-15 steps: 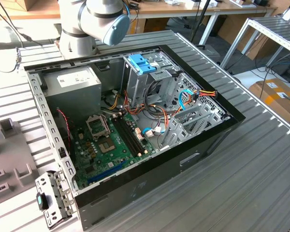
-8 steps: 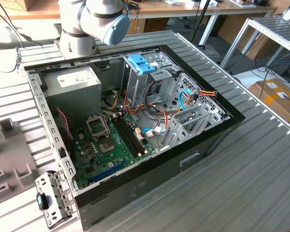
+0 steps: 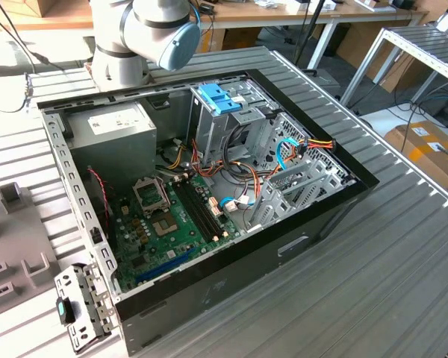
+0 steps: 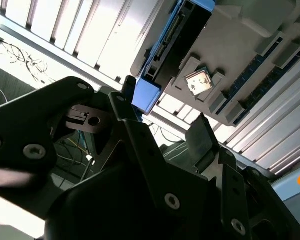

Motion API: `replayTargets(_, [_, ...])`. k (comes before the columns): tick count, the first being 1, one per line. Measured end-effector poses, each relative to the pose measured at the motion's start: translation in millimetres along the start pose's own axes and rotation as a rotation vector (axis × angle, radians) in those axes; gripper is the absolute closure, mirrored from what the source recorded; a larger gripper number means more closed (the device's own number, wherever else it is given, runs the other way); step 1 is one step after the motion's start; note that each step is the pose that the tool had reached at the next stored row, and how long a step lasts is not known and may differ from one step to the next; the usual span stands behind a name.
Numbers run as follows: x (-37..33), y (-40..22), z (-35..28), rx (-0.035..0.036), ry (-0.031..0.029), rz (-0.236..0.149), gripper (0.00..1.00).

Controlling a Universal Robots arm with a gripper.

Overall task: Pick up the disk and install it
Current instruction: 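Pick up the disk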

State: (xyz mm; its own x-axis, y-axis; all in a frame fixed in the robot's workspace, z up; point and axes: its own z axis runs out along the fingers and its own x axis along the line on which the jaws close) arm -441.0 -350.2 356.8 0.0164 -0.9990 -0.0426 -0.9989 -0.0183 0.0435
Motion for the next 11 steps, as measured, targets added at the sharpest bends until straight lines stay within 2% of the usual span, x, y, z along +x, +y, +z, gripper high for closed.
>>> replayTargets(11, [-2.3,-0.7,15.2,0.0,-0.0004,0.0,0.32])
